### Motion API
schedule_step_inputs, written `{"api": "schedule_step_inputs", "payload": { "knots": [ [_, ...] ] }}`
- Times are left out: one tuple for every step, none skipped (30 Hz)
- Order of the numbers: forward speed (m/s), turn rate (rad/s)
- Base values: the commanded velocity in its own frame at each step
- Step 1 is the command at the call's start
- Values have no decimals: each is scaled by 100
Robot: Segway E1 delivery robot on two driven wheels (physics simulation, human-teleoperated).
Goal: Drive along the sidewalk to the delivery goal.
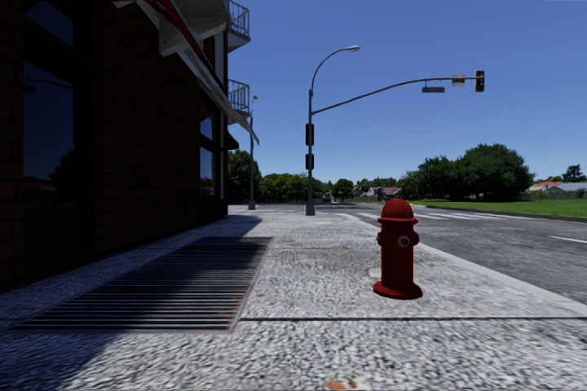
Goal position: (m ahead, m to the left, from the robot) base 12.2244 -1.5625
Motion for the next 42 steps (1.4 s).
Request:
{"api": "schedule_step_inputs", "payload": {
  "knots": [
    [200,0],
    [200,0],
    [200,0],
    [200,0],
    [200,0],
    [200,0],
    [200,0],
    [200,0],
    [200,0],
    [200,0],
    [200,0],
    [200,0],
    [200,0],
    [200,0],
    [200,0],
    [200,0],
    [200,0],
    [200,0],
    [200,0],
    [200,0],
    [200,0],
    [200,0],
    [200,0],
    [200,0],
    [200,0],
    [200,0],
    [200,0],
    [200,0],
    [200,0],
    [200,0],
    [200,0],
    [200,0],
    [200,0],
    [200,0],
    [200,0],
    [200,0],
    [200,0],
    [200,0],
    [200,0],
    [200,0],
    [200,0],
    [200,0]
  ]
}}
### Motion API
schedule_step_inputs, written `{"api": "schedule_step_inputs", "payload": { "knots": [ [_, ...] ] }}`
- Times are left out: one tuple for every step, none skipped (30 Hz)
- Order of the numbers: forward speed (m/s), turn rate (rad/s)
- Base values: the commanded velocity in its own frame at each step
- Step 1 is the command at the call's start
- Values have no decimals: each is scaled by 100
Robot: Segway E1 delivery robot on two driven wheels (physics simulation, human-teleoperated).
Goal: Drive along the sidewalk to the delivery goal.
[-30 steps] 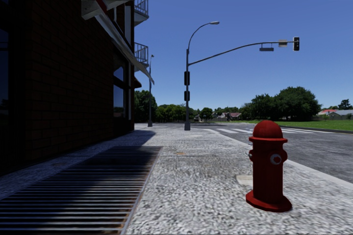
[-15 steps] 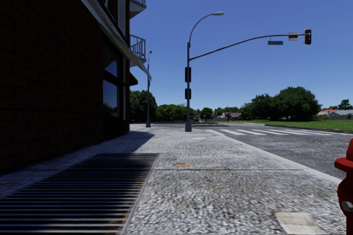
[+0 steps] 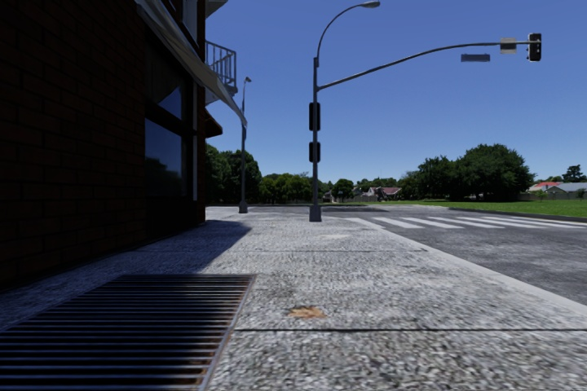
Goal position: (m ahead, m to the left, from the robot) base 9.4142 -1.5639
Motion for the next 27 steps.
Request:
{"api": "schedule_step_inputs", "payload": {
  "knots": [
    [200,-6],
    [200,-10],
    [200,-10],
    [200,-10],
    [200,-11],
    [200,-11],
    [200,-11],
    [200,-11],
    [200,-12],
    [200,-16],
    [200,-19],
    [200,-22],
    [200,-22],
    [200,-24],
    [200,-24],
    [200,-24],
    [200,-24],
    [200,-24],
    [200,-24],
    [200,-24],
    [200,-24],
    [200,-25],
    [200,-25],
    [200,-29],
    [200,-29],
    [200,-31],
    [200,-31]
  ]
}}
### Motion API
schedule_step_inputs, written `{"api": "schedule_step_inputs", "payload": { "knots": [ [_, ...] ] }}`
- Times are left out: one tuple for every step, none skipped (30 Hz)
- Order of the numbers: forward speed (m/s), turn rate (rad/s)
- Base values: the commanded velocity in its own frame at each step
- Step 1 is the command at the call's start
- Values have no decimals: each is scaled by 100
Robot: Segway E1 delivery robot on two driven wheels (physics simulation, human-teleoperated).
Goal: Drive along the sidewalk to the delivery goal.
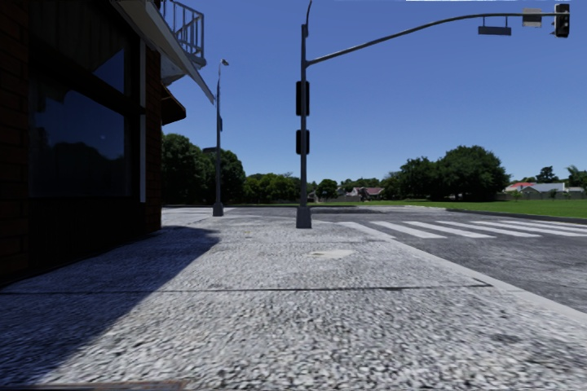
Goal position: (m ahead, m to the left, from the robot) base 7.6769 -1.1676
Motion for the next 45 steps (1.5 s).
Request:
{"api": "schedule_step_inputs", "payload": {
  "knots": [
    [200,-32],
    [200,-34],
    [200,-34],
    [200,-36],
    [200,-39],
    [200,-40],
    [200,-40],
    [200,-40],
    [200,-40],
    [200,-40],
    [200,-40],
    [200,-40],
    [200,-40],
    [200,-40],
    [200,-40],
    [200,-40],
    [200,-40],
    [200,-40],
    [200,-40],
    [200,-40],
    [200,-39],
    [200,-18],
    [200,0],
    [200,0],
    [200,0],
    [200,0],
    [200,0],
    [200,0],
    [200,0],
    [200,0],
    [200,0],
    [200,0],
    [200,0],
    [200,0],
    [200,0],
    [200,0],
    [200,0],
    [200,0],
    [200,0],
    [200,0],
    [200,0],
    [200,0],
    [200,0],
    [200,0],
    [200,0]
  ]
}}
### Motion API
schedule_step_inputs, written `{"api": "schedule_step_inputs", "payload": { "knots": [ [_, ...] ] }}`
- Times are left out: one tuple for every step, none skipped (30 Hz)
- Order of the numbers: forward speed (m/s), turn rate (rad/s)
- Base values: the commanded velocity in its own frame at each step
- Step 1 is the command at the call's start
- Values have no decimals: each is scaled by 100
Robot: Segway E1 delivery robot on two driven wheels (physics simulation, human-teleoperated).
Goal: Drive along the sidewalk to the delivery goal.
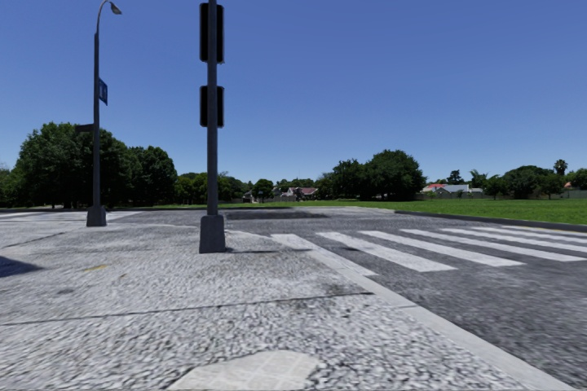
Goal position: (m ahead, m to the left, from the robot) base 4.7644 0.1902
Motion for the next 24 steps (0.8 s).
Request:
{"api": "schedule_step_inputs", "payload": {
  "knots": [
    [200,0],
    [200,0],
    [200,0],
    [200,0],
    [200,0],
    [200,0],
    [200,0],
    [200,0],
    [200,0],
    [200,0],
    [200,0],
    [200,0],
    [200,0],
    [200,0],
    [200,0],
    [200,0],
    [200,0],
    [200,0],
    [200,0],
    [200,0],
    [200,0],
    [200,0],
    [200,0],
    [200,0]
  ]
}}
